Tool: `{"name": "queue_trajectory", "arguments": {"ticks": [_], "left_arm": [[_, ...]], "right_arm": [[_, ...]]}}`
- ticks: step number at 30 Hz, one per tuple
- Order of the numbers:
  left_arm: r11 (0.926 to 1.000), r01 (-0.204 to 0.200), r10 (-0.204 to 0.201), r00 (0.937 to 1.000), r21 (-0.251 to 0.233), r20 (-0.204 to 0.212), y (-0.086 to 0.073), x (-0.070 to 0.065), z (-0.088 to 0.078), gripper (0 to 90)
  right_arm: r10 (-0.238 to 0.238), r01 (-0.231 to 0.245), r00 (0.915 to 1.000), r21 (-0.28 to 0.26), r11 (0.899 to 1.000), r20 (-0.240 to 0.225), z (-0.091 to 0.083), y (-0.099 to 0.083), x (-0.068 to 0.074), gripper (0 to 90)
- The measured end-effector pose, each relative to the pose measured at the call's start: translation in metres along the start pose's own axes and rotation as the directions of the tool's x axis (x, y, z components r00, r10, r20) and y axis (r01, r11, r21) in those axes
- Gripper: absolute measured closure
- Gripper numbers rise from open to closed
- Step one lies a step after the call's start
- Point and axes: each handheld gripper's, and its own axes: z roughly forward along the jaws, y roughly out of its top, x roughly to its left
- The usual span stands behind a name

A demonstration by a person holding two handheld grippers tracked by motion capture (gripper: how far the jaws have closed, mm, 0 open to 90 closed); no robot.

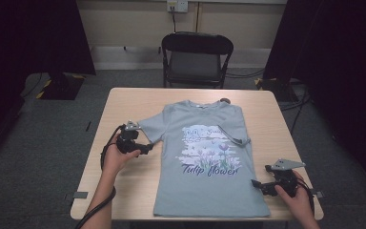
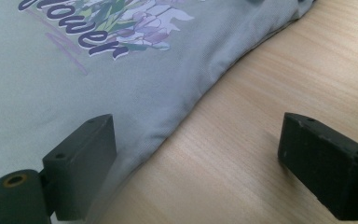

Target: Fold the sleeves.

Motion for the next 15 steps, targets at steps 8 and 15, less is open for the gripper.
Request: {"name": "queue_trajectory", "arguments": {"ticks": [8, 15], "left_arm": [[0.9996, 0.027, -0.027, 0.9987, -0.009, -0.043, 0.013, 0.010, 0.018, 14.8], [0.9995, 0.027, -0.026, 0.9962, 0.014, -0.083, 0.019, 0.020, 0.030, 14.9]], "right_arm": [[-0.003, 0.003, 1.0000, -0.002, 1.000, -0.001, 0.000, 0.000, 0.000, 10.7], [-0.005, 0.005, 1.0000, 0.000, 1.000, -0.007, 0.000, 0.000, 0.000, 10.7]]}}
